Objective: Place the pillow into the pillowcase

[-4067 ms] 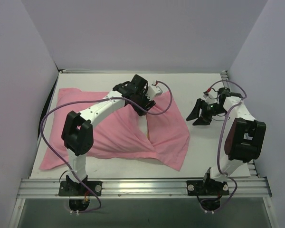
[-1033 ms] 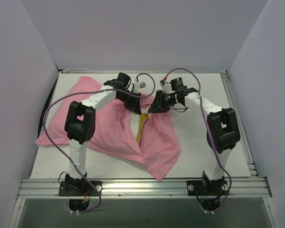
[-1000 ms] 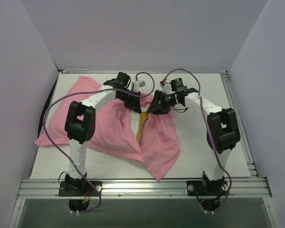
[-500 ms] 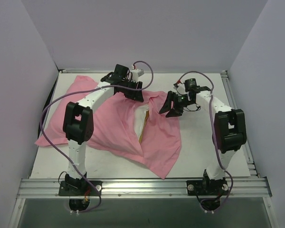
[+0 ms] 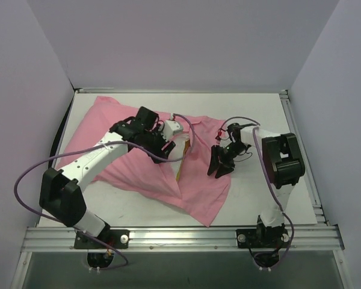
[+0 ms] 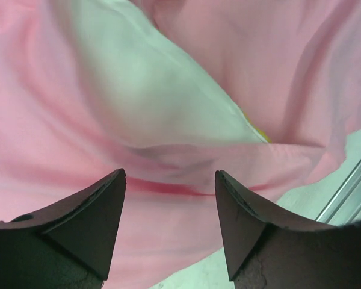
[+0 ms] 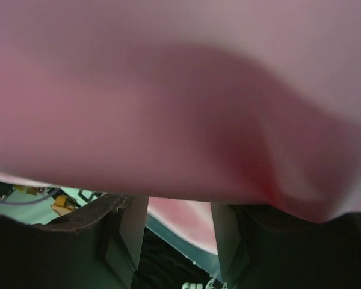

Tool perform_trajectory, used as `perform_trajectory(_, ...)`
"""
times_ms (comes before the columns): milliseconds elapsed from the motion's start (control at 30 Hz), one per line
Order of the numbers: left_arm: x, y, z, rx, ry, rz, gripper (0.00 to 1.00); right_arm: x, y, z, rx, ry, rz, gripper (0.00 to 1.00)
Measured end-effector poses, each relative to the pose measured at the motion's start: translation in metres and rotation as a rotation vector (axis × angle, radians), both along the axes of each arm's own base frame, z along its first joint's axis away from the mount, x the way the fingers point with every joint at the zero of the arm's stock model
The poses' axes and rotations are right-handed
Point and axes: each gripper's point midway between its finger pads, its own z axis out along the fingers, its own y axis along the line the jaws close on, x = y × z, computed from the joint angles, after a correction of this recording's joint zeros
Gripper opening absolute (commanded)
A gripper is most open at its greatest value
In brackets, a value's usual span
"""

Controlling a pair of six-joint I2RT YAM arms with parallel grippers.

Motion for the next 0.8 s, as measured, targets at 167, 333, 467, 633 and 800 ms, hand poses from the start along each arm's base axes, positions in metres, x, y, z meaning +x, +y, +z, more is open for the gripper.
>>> perform_trajectory(167, -0.047, -0.046, -0.009, 0.141, -0.134, -0.207, 0.69, 0.011, -0.024, -0.006, -0.038, 0.026, -0.053, 0.43)
perform_trajectory(333, -0.048, -0.066, -0.026, 0.280, -0.221, -0.212, 0.69, 0.022, -0.039, -0.007, -0.063, -0.001, -0.077, 0.43)
perform_trajectory(467, -0.029, -0.061, -0.065, 0.443, -0.206, -0.123, 0.69, 0.024, -0.045, -0.008, -0.069, 0.000, -0.084, 0.43)
perform_trajectory(633, -0.024, -0.044, -0.097, 0.495, -0.050, -0.018, 0.22, 0.029, -0.050, -0.008, -0.070, 0.007, -0.097, 0.42)
perform_trajectory(800, -0.015, -0.037, -0.093, 0.332, 0.144, 0.072, 0.00, 0.036, -0.050, -0.008, -0.072, -0.013, -0.096, 0.36)
